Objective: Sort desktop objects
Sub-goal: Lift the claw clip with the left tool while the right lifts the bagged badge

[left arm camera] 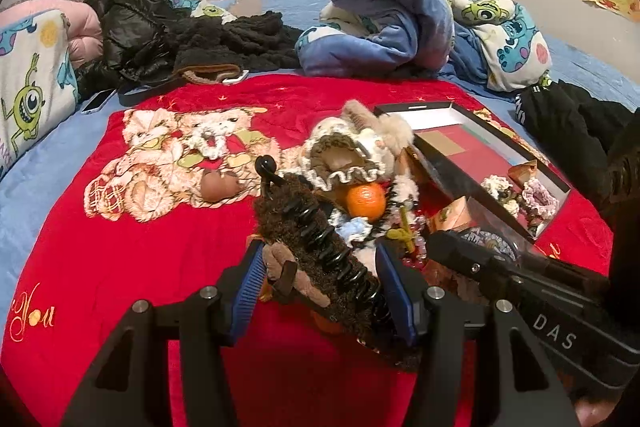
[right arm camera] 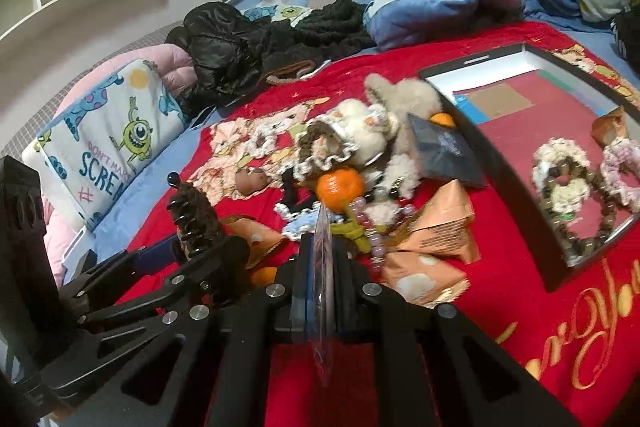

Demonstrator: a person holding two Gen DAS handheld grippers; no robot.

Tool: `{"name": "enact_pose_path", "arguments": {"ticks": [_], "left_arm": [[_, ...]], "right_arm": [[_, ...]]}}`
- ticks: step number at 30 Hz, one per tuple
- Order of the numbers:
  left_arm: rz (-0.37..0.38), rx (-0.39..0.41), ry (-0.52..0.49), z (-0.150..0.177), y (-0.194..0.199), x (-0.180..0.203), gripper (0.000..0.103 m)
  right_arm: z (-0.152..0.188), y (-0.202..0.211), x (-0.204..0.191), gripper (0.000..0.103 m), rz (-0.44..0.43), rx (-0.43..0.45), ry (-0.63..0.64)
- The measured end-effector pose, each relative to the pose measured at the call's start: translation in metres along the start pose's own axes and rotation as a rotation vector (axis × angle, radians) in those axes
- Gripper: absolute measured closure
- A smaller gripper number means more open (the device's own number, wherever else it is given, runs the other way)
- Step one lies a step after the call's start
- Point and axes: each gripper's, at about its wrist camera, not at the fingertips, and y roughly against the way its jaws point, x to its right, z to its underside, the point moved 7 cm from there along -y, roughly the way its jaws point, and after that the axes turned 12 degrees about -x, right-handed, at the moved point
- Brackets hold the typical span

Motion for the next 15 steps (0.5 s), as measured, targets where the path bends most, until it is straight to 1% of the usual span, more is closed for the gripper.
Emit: {"name": "enact_pose_path", "arguments": {"ticks": [8,15], "left_arm": [[0.029,0.009,-0.017,-0.006,-0.002,0.032,0.045],[0.083,0.023,-0.06,-0.006,0.003,0.077,0.045]], "right_arm": [[-0.005,0.026,0.035,0.093,0.024,0.044,-0.051],[-0.006,0.058,0.07,0.093,0.05,0.088,-0.095]]}}
